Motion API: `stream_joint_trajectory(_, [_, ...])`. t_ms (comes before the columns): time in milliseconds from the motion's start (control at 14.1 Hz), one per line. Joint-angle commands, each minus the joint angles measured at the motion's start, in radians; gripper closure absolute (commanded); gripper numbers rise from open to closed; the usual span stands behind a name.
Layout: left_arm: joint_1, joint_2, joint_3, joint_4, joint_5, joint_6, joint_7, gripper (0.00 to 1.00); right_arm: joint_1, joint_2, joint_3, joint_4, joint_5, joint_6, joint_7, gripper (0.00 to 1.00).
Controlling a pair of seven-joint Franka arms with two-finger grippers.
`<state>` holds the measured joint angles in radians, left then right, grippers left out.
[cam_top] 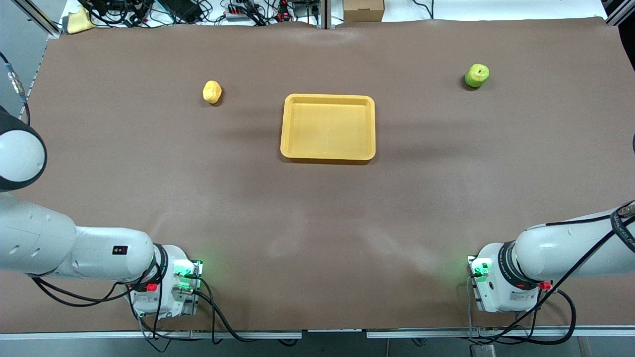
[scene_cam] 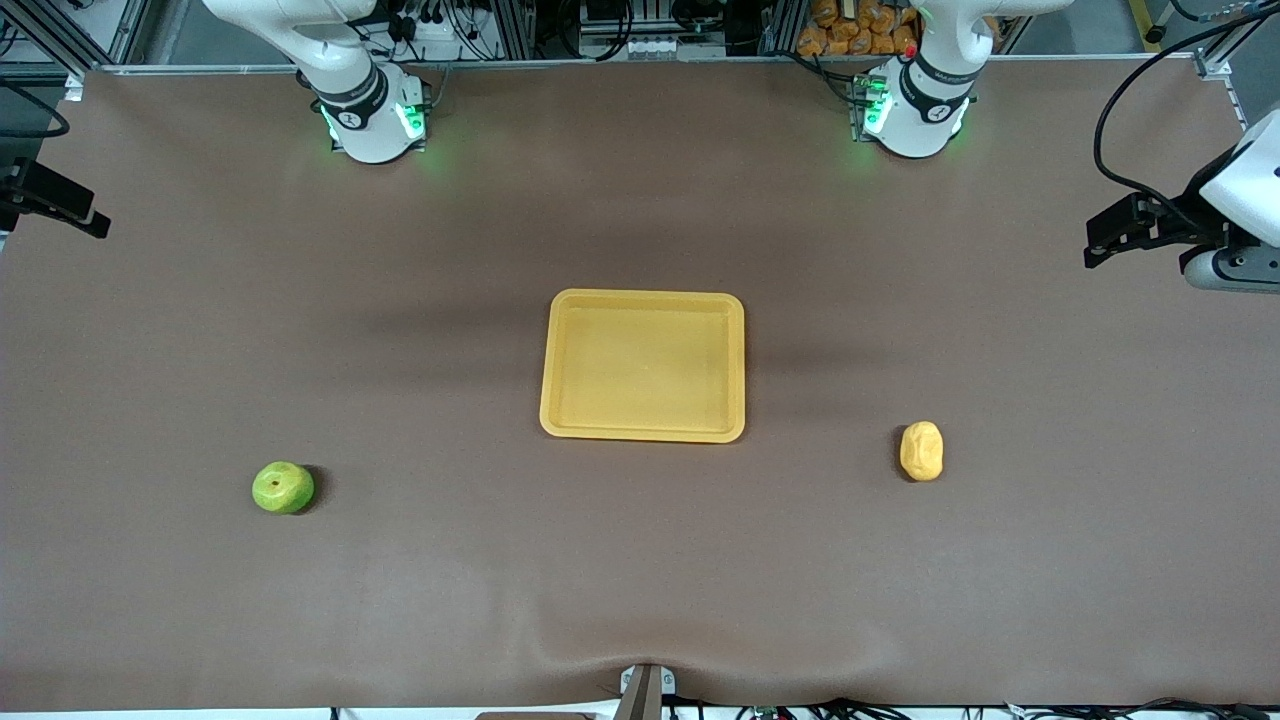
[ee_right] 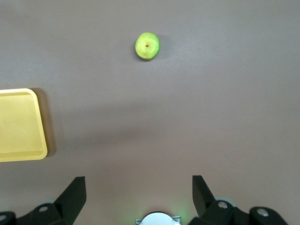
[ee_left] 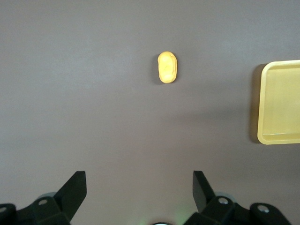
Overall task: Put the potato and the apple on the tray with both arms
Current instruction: 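Move the left gripper out toward the yellow potato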
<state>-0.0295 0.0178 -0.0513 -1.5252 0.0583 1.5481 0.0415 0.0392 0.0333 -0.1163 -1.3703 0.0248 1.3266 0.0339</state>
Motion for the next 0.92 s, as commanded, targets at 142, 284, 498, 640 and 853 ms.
stream_joint_trajectory(142, [0.003, -0.003, -0.004, 0.007, -0.011, -0.011, 0.020, 0.00, -0.007, -0.015, 0.004, -0.013, -0.008, 0.009, 0.001, 0.00])
stream_joint_trajectory(284, [-0.006, 0.016, -0.004, 0.016, -0.011, -0.011, 0.014, 0.00, -0.008, -0.015, 0.004, -0.013, -0.008, 0.009, 0.001, 0.00])
stream_joint_trajectory(498, [-0.007, 0.039, -0.004, 0.016, -0.009, -0.010, 0.006, 0.00, -0.005, -0.013, 0.004, -0.013, -0.008, 0.009, 0.001, 0.00])
stream_joint_trajectory(640, [-0.007, 0.054, -0.004, 0.014, -0.011, -0.002, 0.006, 0.00, -0.008, -0.013, 0.004, -0.013, -0.008, 0.009, 0.001, 0.00])
stream_joint_trajectory(853, [-0.009, 0.086, -0.004, 0.011, -0.011, 0.027, 0.006, 0.00, -0.009, -0.013, 0.004, -0.013, -0.008, 0.009, 0.000, 0.00])
